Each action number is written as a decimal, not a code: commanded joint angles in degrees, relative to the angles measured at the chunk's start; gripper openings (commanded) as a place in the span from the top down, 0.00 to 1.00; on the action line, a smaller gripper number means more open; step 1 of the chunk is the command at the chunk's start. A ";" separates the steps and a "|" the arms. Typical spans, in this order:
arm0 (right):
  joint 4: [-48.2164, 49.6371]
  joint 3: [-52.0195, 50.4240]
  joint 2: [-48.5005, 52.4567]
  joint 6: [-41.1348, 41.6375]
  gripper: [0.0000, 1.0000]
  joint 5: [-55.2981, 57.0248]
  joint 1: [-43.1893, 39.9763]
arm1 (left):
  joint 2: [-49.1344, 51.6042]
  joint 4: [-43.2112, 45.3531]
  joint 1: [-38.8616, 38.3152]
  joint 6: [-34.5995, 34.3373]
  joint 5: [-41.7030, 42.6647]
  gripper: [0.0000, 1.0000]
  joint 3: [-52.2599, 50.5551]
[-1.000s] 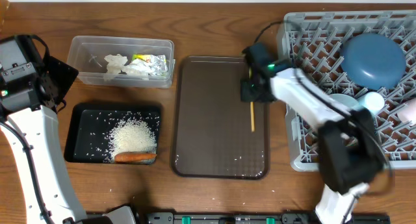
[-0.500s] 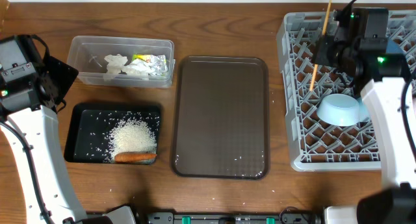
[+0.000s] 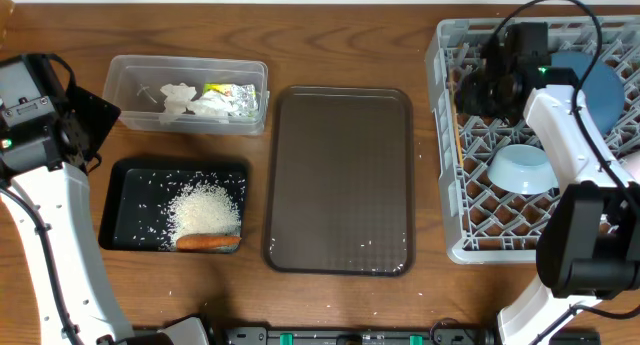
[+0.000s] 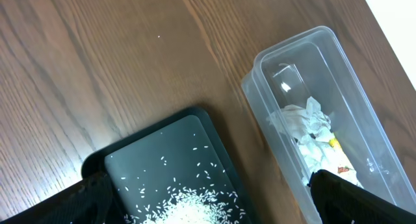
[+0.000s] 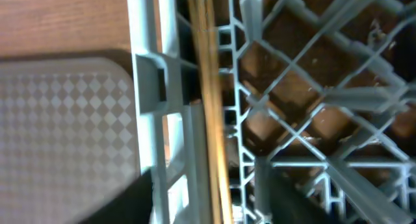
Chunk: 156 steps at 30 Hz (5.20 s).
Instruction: Sort waste into correct bins and load items into the dishwasher rack
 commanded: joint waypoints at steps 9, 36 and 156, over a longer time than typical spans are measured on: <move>-11.45 0.17 -12.07 6.34 0.38 -1.97 0.09 | 0.28 -0.09 0.24 -0.07 -0.72 0.00 0.57; -33.77 -30.25 -76.04 11.50 0.01 -0.24 3.54 | 0.28 -0.11 0.24 -0.07 -0.72 0.00 0.55; 37.38 -83.52 -107.45 -9.29 0.01 5.77 -5.84 | 0.28 -0.11 0.24 -0.07 -0.72 0.00 0.55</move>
